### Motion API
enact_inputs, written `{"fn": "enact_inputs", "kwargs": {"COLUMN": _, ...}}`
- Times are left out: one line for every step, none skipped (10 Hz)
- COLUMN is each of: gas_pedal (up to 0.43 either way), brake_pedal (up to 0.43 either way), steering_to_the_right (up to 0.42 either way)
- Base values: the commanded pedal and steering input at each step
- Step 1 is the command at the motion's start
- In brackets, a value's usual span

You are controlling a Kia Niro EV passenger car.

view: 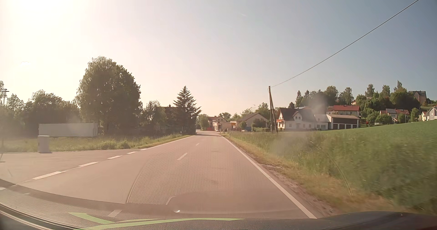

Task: Follow the waypoints while adhering to traffic rules and regulations

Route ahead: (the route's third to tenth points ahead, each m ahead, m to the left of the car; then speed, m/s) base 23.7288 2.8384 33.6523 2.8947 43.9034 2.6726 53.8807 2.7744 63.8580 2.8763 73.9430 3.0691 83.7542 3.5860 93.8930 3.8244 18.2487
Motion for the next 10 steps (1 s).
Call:
{"fn": "enact_inputs", "kwargs": {"gas_pedal": 0.000, "brake_pedal": 0.159, "steering_to_the_right": 0.000}}
{"fn": "enact_inputs", "kwargs": {"gas_pedal": 0.000, "brake_pedal": 0.159, "steering_to_the_right": 0.001}}
{"fn": "enact_inputs", "kwargs": {"gas_pedal": 0.000, "brake_pedal": 0.159, "steering_to_the_right": 0.002}}
{"fn": "enact_inputs", "kwargs": {"gas_pedal": 0.000, "brake_pedal": 0.159, "steering_to_the_right": 0.002}}
{"fn": "enact_inputs", "kwargs": {"gas_pedal": 0.000, "brake_pedal": 0.159, "steering_to_the_right": 0.002}}
{"fn": "enact_inputs", "kwargs": {"gas_pedal": 0.000, "brake_pedal": 0.159, "steering_to_the_right": 0.001}}
{"fn": "enact_inputs", "kwargs": {"gas_pedal": 0.000, "brake_pedal": 0.159, "steering_to_the_right": 0.001}}
{"fn": "enact_inputs", "kwargs": {"gas_pedal": 0.000, "brake_pedal": 0.159, "steering_to_the_right": 0.001}}
{"fn": "enact_inputs", "kwargs": {"gas_pedal": 0.000, "brake_pedal": 0.159, "steering_to_the_right": 0.001}}
{"fn": "enact_inputs", "kwargs": {"gas_pedal": 0.000, "brake_pedal": 0.165, "steering_to_the_right": 0.000}}
